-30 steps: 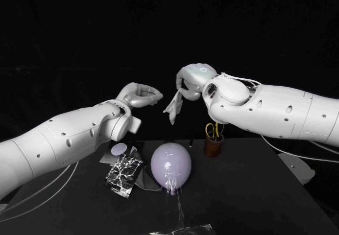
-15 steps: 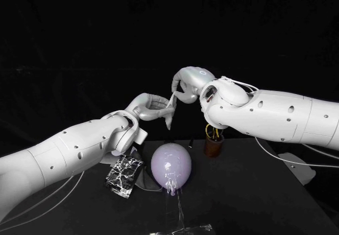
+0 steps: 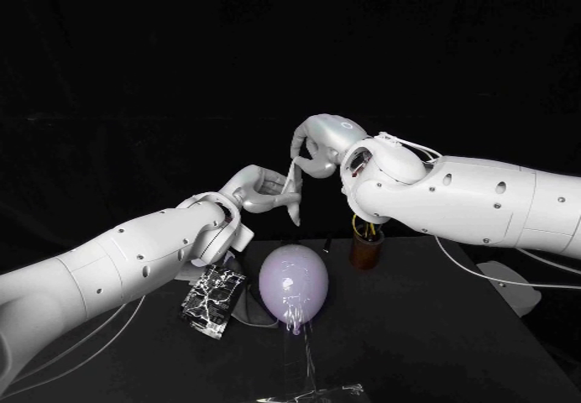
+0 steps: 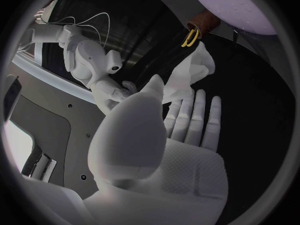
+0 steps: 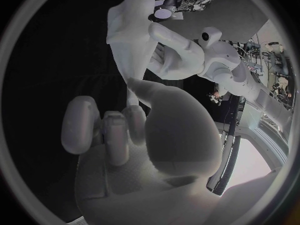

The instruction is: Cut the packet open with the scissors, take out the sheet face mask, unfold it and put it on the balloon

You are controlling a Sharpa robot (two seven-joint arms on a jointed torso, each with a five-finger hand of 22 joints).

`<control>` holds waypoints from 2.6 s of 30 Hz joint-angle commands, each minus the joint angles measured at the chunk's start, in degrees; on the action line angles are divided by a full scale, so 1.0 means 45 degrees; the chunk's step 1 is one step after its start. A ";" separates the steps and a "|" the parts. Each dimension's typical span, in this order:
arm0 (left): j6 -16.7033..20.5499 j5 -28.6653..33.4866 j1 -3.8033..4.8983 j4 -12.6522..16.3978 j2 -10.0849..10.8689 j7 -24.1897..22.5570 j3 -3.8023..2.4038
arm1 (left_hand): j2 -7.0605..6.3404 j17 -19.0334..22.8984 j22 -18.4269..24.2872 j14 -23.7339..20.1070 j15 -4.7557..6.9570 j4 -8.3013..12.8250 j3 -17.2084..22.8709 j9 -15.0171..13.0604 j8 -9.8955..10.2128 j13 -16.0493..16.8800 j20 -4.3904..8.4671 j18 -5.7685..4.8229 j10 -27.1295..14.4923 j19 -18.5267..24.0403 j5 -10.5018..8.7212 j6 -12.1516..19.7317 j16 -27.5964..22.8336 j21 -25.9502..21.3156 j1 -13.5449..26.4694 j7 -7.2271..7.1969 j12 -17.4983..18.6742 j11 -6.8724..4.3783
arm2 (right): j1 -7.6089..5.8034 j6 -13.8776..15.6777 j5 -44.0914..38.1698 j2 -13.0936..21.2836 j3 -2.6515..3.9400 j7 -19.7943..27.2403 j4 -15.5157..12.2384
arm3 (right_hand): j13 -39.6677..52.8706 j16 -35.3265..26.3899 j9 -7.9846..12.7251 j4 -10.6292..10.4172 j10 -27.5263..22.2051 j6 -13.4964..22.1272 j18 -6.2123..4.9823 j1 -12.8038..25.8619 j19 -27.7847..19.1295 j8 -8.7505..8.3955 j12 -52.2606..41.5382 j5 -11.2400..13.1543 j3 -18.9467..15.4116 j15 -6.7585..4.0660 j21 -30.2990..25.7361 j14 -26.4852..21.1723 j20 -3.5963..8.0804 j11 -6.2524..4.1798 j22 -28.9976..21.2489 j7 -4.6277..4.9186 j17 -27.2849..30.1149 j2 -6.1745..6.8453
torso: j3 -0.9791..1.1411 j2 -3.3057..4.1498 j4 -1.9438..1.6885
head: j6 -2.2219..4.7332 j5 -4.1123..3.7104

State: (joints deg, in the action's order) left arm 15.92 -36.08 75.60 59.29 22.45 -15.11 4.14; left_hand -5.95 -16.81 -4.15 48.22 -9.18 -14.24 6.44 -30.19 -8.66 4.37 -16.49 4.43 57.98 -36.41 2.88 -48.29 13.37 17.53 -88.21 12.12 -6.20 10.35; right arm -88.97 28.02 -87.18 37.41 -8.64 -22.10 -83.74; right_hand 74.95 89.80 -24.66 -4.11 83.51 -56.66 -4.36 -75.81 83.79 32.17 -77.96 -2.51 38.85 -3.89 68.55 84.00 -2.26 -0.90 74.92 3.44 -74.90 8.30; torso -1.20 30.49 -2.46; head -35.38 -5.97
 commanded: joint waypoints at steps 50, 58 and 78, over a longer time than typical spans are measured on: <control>-0.0766 0.0499 -0.0007 0.0201 0.0438 0.0706 -0.0010 | -0.0306 -0.0309 0.0058 0.1136 0.0314 -0.0380 0.2563 0.0947 0.0038 -0.0110 -0.0032 0.0578 0.0988 -0.0821 -0.0009 -0.0973 -0.0052 -0.0562 -0.0871 -0.0019 0.0313 -0.0240 | 0.0086 -0.0024 0.0062 0.0106 0.0008 0.0014 0.0317 | 0.1194 0.0044 -0.0163 0.0080 0.0191 -0.0109 0.0192 0.0016 0.0141 0.0290 -0.0065 -0.0063 0.0049 -0.0023 0.0072 0.1333 0.0010 0.0013 0.2328 -0.0022 -0.3355 -0.0081 | -0.0009 -0.0008 -0.0002 | -0.0188 -0.0076; -0.0861 0.0493 -0.0007 0.0270 0.0463 0.0622 -0.0010 | -0.0642 -0.0373 0.0066 0.1269 0.0314 -0.0562 0.2638 0.1089 0.0065 -0.0115 -0.0039 0.0634 0.1143 -0.0955 -0.0015 -0.1110 -0.0075 -0.0636 -0.0302 0.0006 0.0369 -0.0219 | 0.0095 -0.0065 0.0070 0.0068 0.0008 0.0018 0.0376 | 0.1198 0.0044 -0.0162 0.0083 0.0194 -0.0111 0.0198 0.0023 0.0152 0.0290 -0.0068 -0.0063 0.0053 -0.0025 0.0111 0.1333 0.0012 0.0013 0.2336 -0.0022 -0.3355 -0.0081 | -0.0011 -0.0002 -0.0014 | -0.0181 -0.0072; -0.1223 -0.0007 -0.0007 0.0406 0.0493 0.0897 -0.0007 | -0.1074 -0.0369 0.0153 0.0693 0.0047 -0.0482 0.0798 0.1609 0.0623 -0.0119 -0.0053 0.0170 0.0251 0.0202 -0.0026 -0.0364 -0.0599 -0.1508 0.1097 0.0246 0.0544 0.0057 | 0.0147 -0.0004 0.0076 0.0000 0.0008 0.0047 0.0371 | 0.1197 0.0044 -0.0160 0.0092 0.0196 -0.0115 0.0198 0.0032 0.0154 0.0289 -0.0064 -0.0063 0.0062 -0.0027 0.0113 0.1333 0.0015 0.0012 0.2337 -0.0022 -0.3355 -0.0082 | -0.0003 -0.0005 -0.0005 | -0.0179 -0.0096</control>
State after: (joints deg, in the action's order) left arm 11.56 -34.89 75.52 60.99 24.80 -11.70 4.17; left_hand -10.88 -18.53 -3.51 51.79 -8.82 -16.44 10.35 -23.00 -6.09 3.85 -16.77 5.69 59.47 -35.80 2.87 -50.22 10.86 10.98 -83.52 12.90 -3.78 10.76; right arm -88.30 27.82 -86.42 37.46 -8.64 -22.08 -81.95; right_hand 74.95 89.75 -24.66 -3.94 83.59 -56.81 -4.35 -75.84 83.69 32.18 -78.04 -2.51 38.96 -3.88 68.88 84.00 -2.15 -1.02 74.94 3.19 -74.90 8.30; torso -1.24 30.47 -2.49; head -36.22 -6.38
